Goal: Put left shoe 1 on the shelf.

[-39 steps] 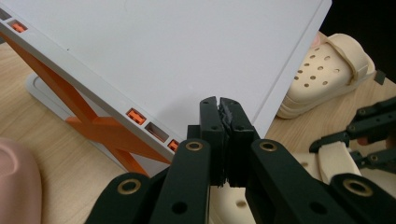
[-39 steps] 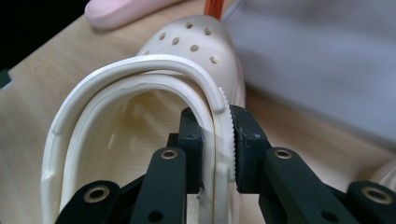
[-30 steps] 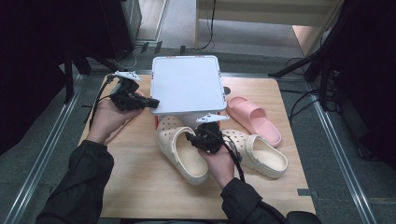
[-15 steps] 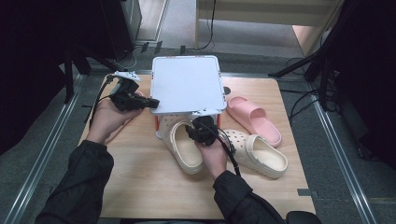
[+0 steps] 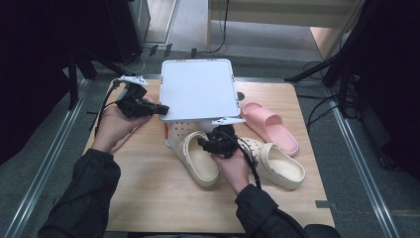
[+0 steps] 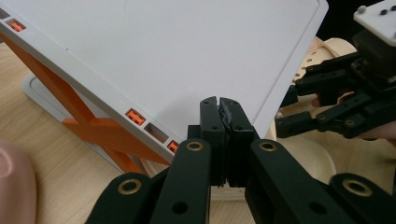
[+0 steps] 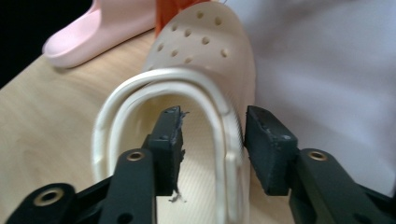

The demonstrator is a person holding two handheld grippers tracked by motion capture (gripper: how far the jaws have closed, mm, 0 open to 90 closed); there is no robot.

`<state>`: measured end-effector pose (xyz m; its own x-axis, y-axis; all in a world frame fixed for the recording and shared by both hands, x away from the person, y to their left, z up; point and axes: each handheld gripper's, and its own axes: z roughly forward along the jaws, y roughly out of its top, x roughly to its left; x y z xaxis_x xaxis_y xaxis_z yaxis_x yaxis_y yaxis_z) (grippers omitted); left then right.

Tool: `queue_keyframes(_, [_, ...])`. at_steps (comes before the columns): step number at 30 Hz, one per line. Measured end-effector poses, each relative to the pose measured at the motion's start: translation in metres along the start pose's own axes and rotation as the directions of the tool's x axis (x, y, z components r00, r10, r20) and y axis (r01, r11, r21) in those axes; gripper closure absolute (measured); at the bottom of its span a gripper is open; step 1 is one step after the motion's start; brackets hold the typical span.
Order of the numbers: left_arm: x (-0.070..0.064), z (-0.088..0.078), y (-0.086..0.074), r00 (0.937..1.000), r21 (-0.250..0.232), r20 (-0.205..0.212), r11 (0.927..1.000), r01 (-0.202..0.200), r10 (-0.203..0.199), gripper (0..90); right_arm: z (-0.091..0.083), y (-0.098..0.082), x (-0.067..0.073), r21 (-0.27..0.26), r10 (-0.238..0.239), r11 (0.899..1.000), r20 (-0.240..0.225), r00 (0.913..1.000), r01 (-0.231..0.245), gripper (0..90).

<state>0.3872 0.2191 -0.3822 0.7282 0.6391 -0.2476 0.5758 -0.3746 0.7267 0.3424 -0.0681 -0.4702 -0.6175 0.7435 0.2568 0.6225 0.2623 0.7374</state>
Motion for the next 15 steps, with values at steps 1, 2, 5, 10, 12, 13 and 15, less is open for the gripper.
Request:
queue_keyframes(1, [0.000, 0.000, 0.000, 1.0000, -0.002, 0.001, 1.0000, 0.002, -0.002, 88.9, 0.000, 0.000, 0.000, 0.000, 0.000, 1.000, 0.000, 1.0000, 0.000, 57.0])
queue_keyframes(2, [0.000, 0.000, 0.000, 1.0000, -0.002, 0.001, 1.0000, 0.001, -0.001, 88.9, -0.004, 0.000, 0.001, -0.003, -0.008, 1.000, -0.002, 1.0000, 0.008, 57.0])
queue_keyframes(5, [0.000, 0.000, 0.000, 1.0000, -0.001, -0.001, 1.0000, -0.001, 0.000, 88.9, -0.017, -0.003, 0.004, -0.011, -0.036, 0.999, -0.010, 0.9993, 0.036, 57.4])
queue_keyframes(10, [0.000, 0.000, -0.001, 1.0000, -0.005, -0.002, 1.0000, 0.004, -0.004, 88.9, -0.038, -0.012, 0.006, -0.011, -0.054, 0.998, -0.033, 0.9980, 0.054, 60.3])
queue_keyframes(12, [0.000, 0.000, -0.001, 1.0000, -0.006, -0.002, 1.0000, 0.004, -0.004, 88.9, -0.041, -0.015, 0.007, -0.014, -0.060, 0.998, -0.042, 0.9973, 0.060, 61.7])
queue_keyframes(13, [0.000, 0.000, -0.001, 1.0000, -0.007, -0.002, 1.0000, 0.006, -0.006, 88.9, -0.044, -0.017, 0.007, -0.013, -0.063, 0.998, -0.047, 0.9969, 0.062, 63.7])
queue_keyframes(15, [0.000, 0.000, -0.001, 1.0000, -0.008, -0.002, 0.9999, 0.007, -0.007, 88.9, -0.049, -0.022, 0.008, -0.014, -0.072, 0.997, -0.064, 0.9953, 0.071, 68.6])
